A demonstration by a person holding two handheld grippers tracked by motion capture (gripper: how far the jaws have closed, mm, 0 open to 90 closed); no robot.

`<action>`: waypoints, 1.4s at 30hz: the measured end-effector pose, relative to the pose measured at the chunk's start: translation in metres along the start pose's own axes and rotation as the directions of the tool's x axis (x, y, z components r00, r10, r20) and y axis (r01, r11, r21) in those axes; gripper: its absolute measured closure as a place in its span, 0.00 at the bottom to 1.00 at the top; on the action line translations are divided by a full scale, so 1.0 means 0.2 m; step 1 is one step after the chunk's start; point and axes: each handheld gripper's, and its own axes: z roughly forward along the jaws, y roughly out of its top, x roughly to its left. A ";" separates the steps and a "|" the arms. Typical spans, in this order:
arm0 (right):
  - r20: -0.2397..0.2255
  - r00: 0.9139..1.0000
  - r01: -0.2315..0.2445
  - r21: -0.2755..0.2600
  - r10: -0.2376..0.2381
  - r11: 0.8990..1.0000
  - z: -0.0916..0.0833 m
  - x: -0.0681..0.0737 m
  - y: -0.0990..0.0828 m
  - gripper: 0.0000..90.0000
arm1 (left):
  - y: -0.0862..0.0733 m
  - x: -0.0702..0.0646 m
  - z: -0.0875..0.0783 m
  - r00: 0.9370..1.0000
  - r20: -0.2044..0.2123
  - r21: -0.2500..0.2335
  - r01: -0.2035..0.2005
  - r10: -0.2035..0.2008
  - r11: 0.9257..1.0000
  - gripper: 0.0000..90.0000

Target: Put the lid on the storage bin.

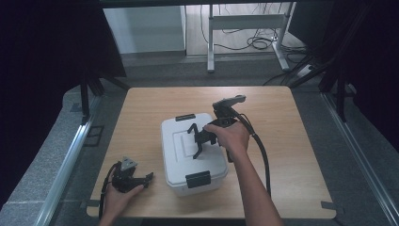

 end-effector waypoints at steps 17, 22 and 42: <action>-0.057 0.992 0.101 -0.147 -0.110 0.984 -0.27 -0.14 -0.12 0.65 | 0.00 0.00 0.00 1.000 0.000 0.001 -0.001 0.001 1.000 0.13; -0.061 0.991 0.106 -0.172 -0.118 0.979 -0.32 -0.23 -0.16 0.61 | 0.00 0.00 0.00 1.000 0.001 0.001 -0.001 0.001 1.000 0.13; -0.045 0.988 0.135 -0.256 -0.151 0.957 -0.39 -0.75 -0.43 0.49 | 0.00 0.00 0.00 1.000 0.001 0.001 -0.002 0.002 1.000 0.13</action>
